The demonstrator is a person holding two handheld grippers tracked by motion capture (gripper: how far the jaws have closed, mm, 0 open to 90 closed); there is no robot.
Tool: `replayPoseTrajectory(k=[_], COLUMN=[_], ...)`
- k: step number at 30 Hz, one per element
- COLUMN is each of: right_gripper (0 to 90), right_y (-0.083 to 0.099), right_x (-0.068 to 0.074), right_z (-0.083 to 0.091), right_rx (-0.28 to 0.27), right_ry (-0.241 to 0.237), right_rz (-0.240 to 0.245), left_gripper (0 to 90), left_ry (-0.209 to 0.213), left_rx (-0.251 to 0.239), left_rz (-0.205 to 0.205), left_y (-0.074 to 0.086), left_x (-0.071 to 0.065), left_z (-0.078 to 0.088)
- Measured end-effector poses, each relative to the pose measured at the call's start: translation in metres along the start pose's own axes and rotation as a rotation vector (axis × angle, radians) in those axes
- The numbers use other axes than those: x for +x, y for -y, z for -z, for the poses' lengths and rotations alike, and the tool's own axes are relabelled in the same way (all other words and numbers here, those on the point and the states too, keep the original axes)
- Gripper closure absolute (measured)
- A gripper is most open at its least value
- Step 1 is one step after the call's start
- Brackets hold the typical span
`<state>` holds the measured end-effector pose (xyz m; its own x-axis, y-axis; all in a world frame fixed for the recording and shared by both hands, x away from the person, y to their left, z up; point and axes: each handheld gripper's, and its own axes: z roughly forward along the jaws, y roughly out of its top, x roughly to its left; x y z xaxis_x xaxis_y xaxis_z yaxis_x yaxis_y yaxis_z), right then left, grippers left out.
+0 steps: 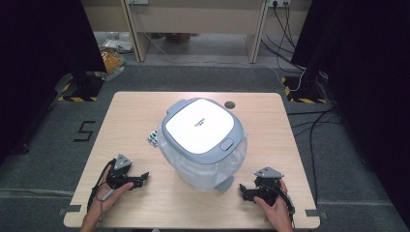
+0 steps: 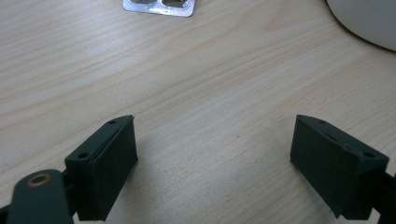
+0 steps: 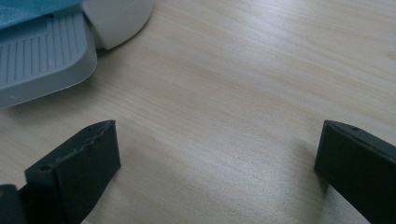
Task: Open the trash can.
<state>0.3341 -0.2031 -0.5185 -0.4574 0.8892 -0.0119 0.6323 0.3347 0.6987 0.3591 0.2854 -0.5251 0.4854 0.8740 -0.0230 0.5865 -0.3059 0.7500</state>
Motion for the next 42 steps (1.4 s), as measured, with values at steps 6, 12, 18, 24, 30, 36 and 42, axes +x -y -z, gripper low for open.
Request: replayPoseTrajectory(k=[6, 12, 18, 24, 30, 36, 42], right_gripper=[3.8, 14.6, 15.2, 15.3, 15.3, 15.3, 15.3], right_y=[0.000, 0.001, -0.001, -0.012, -0.024, -0.032, -0.034], right_x=[0.000, 0.000, 0.004, 0.006, 0.012, 0.016, 0.016], right_z=[0.001, 0.004, 0.007, 0.012, 0.015, 0.010, 0.000], right_rx=[-0.003, -0.042, -0.083, -0.124, -0.147, -0.148, -0.128], right_ry=[-0.015, -0.012, -0.040, -0.040, -0.063, -0.068, -0.057], right_rz=[0.009, -0.012, -0.014, 0.001, 0.028, 0.057, 0.074], left_gripper=[14.0, 15.0, 15.2, 15.2, 15.3, 15.5, 15.0], left_ry=[-0.013, -0.033, -0.006, 0.047, 0.099, 0.102, 0.078], left_rx=[-0.005, -0.010, -0.035, -0.078, -0.120, -0.136, -0.150], left_rz=[0.012, 0.001, -0.003, -0.023, -0.004, 0.015, 0.005], left_y=[0.000, 0.000, -0.002, -0.013, -0.025, -0.037, -0.043], left_x=[0.000, -0.002, -0.016, -0.046, -0.070, -0.081, -0.086], left_z=[0.000, 0.001, 0.001, 0.001, -0.004, -0.012, -0.016])
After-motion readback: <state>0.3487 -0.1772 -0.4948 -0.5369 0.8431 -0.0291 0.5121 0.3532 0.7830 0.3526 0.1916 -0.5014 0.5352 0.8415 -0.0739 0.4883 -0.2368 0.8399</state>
